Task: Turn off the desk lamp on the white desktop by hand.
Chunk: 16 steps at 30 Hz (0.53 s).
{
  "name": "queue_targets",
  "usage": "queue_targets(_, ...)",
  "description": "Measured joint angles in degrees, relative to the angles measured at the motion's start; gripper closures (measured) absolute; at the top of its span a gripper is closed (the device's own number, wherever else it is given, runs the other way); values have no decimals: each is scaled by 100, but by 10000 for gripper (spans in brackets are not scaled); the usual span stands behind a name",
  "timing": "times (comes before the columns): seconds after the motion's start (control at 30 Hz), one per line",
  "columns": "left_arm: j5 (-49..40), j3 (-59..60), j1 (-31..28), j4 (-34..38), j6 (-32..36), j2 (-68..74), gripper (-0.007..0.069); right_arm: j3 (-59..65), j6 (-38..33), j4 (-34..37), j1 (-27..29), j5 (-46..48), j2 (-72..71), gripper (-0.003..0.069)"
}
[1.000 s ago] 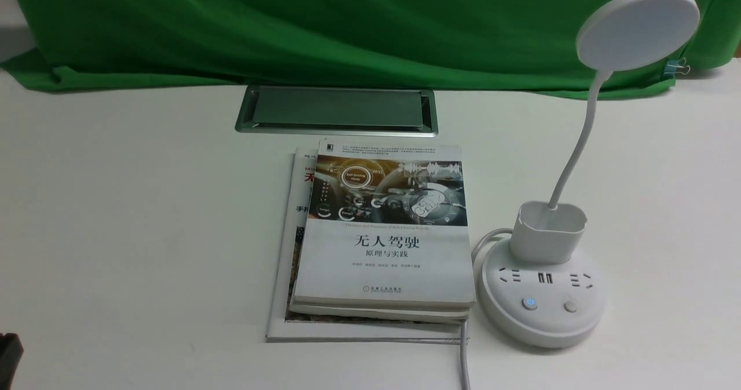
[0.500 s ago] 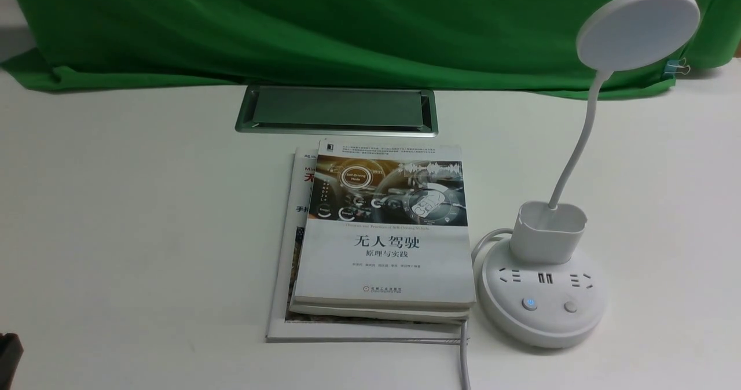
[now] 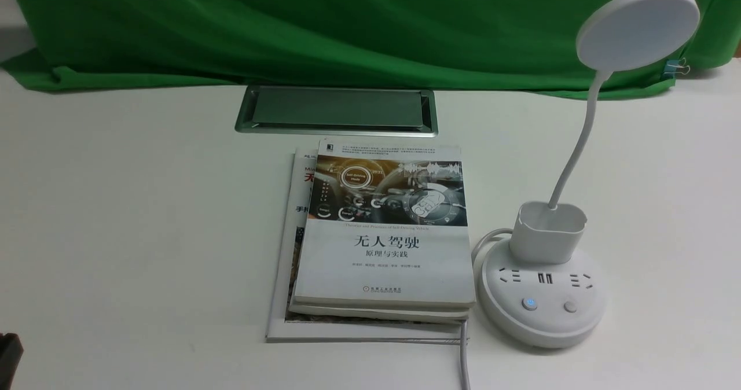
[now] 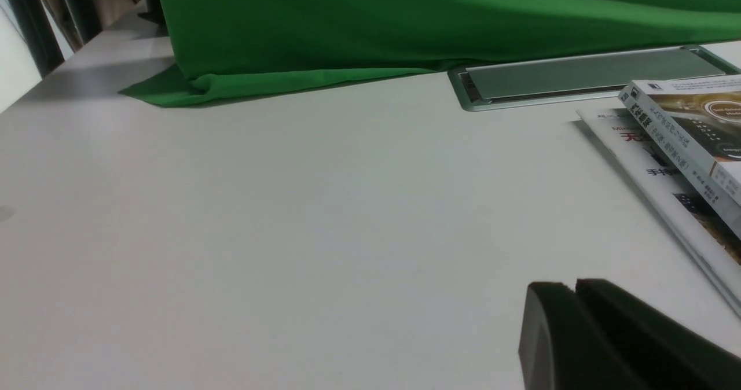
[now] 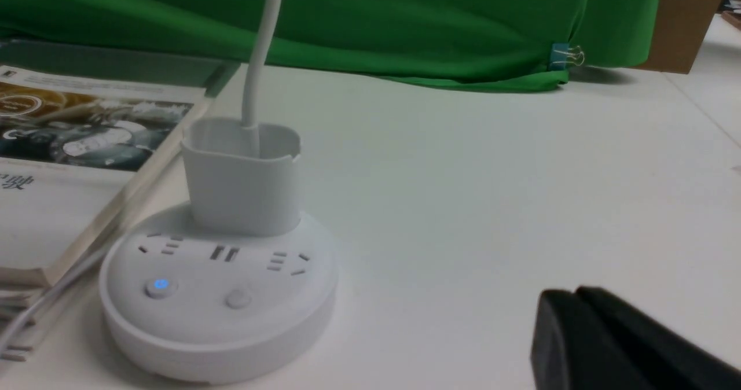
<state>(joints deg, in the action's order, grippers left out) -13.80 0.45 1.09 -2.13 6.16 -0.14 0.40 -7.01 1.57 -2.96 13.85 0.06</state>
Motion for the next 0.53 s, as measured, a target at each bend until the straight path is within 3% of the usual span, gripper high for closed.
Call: queue_targets(0.53,0,0,0,-4,0,0,605,0,1,0,0,0,0,614)
